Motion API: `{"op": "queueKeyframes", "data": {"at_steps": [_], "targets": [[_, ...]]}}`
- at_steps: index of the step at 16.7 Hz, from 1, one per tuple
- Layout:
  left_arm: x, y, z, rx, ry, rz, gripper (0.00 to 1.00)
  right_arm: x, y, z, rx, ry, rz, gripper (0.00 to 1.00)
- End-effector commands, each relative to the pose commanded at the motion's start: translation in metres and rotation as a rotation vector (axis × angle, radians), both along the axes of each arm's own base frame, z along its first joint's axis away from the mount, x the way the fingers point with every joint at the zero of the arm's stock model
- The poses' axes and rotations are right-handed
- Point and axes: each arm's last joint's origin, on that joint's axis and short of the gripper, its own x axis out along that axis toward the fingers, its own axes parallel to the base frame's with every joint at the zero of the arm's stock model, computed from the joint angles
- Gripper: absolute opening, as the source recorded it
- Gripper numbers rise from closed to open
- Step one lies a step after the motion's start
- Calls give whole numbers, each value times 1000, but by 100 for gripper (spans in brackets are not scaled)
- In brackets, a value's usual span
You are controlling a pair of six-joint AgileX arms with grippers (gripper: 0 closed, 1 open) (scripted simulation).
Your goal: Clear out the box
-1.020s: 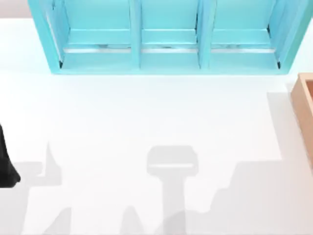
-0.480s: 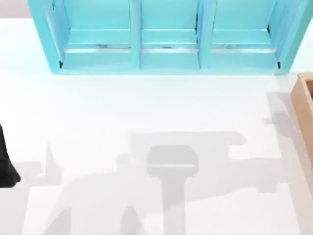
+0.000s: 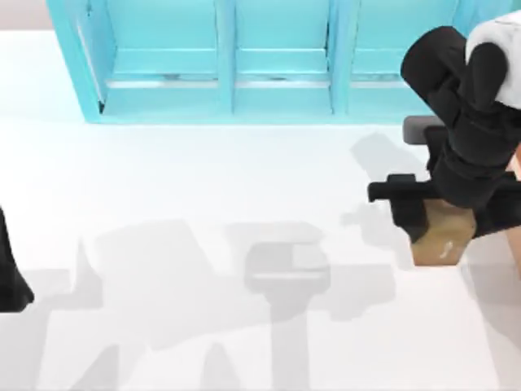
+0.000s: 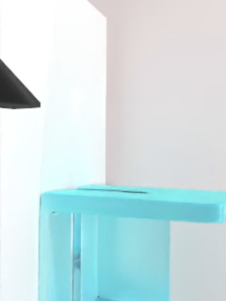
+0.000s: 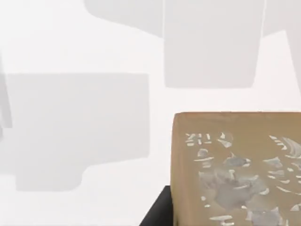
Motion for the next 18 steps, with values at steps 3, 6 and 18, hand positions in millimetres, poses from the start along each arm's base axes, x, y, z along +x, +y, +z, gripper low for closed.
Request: {"op": "queueKeyframes", "data": {"at_steps": [3,6,18], "targets": [[0,0,0,0,0,0,100,-4,14,-9,6,0,-18,0],[0,0,0,0,0,0,100,-4,15,-10,7,0,-23,0],[0,0,0,0,0,0,100,-4,15,-55,7,0,-23,0]]}}
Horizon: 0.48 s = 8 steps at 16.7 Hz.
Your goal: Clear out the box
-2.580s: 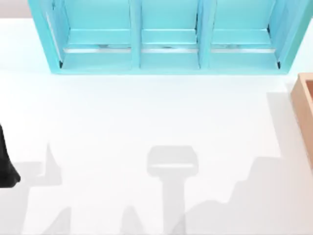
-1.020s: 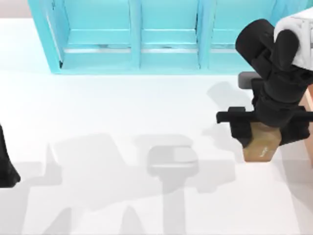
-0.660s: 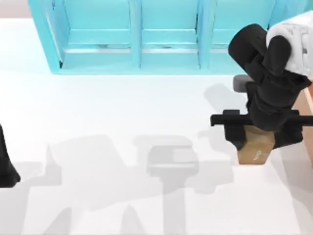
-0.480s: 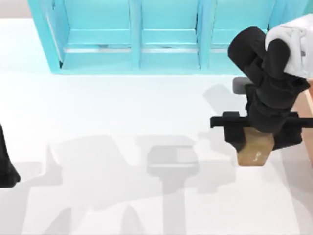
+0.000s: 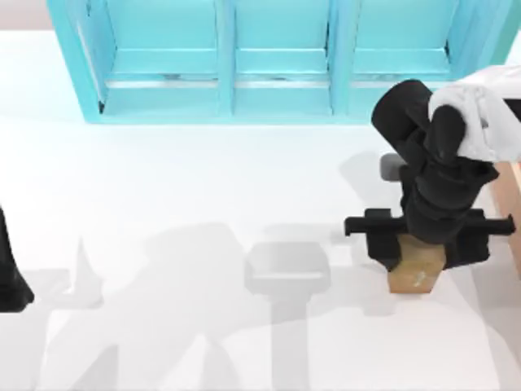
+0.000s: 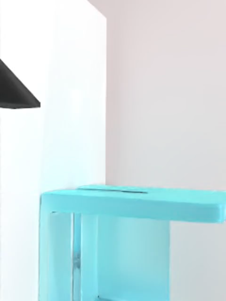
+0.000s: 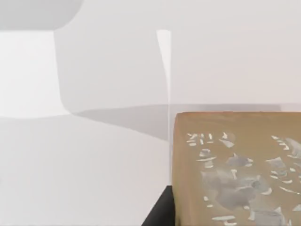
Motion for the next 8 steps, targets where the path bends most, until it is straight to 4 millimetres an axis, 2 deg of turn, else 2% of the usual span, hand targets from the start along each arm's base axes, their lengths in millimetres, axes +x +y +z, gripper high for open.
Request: {"op": "queueKeyframes", "data": {"at_steps": [1,8], "targets": [[0,0,0,0,0,0,100,0,0,0,0,0,0,0],[0,0,0,0,0,0,100,0,0,0,0,0,0,53]]}}
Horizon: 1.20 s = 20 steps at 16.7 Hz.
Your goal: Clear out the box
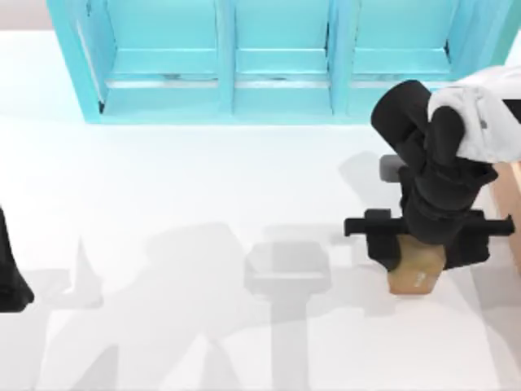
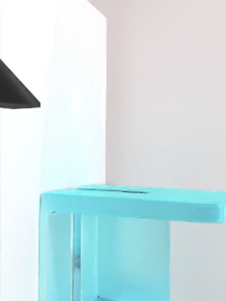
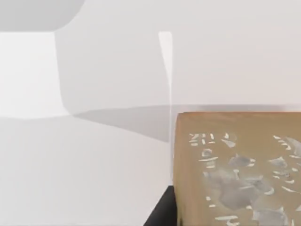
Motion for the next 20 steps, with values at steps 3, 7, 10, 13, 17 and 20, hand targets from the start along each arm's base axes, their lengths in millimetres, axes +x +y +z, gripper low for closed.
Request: {"op": "queueKeyframes", "data": {"at_steps": [3,7,10,13,17,20], "targets": [[0,0,0,0,0,0,100,0,0,0,0,0,0,75],[0,0,0,0,0,0,100,0,0,0,0,0,0,100],[0,0,0,0,0,0,100,0,0,0,0,0,0,100],[0,0,0,0,0,0,100,0,0,0,0,0,0,100],[0,0,0,0,0,0,100,1,0,5,2,-3,-3,100],[0,0,0,0,0,0,100,3,2,26,-1,2,0,100]]}}
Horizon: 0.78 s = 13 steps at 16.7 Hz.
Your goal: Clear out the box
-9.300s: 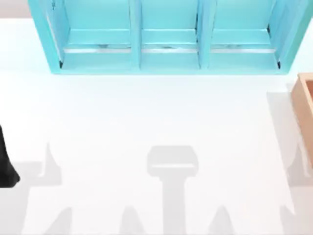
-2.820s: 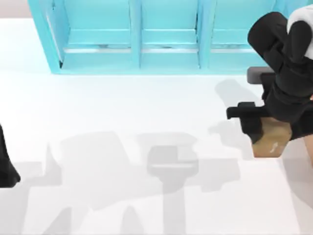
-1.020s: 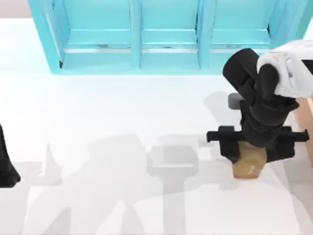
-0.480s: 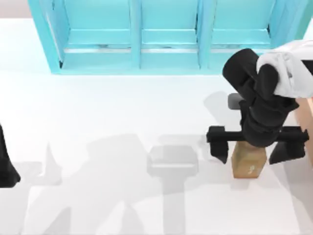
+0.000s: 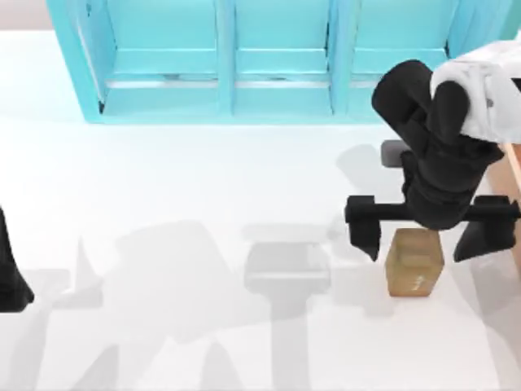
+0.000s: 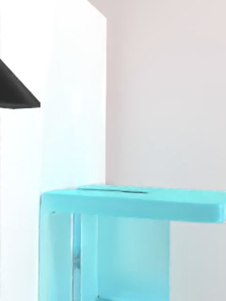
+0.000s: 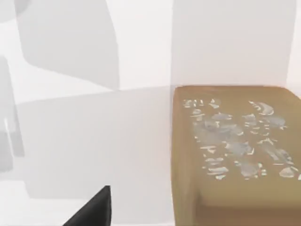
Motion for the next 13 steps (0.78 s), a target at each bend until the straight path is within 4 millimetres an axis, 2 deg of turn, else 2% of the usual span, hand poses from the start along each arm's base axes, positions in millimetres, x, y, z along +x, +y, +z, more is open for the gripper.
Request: {"op": "queueKeyframes", "data": {"at_steps": [4,6,11,13], "targets": [[0,0,0,0,0,0,100,-1,-1,40,-1,-1,-1,100],[0,0,0,0,0,0,100,-2,-2,53,1,-3,-2,100],[0,0,0,0,0,0,100,-2,-2,52,-1,1,0,100],[0,0,0,0,0,0,100,6,-11,54,-2,6,0,100]]}}
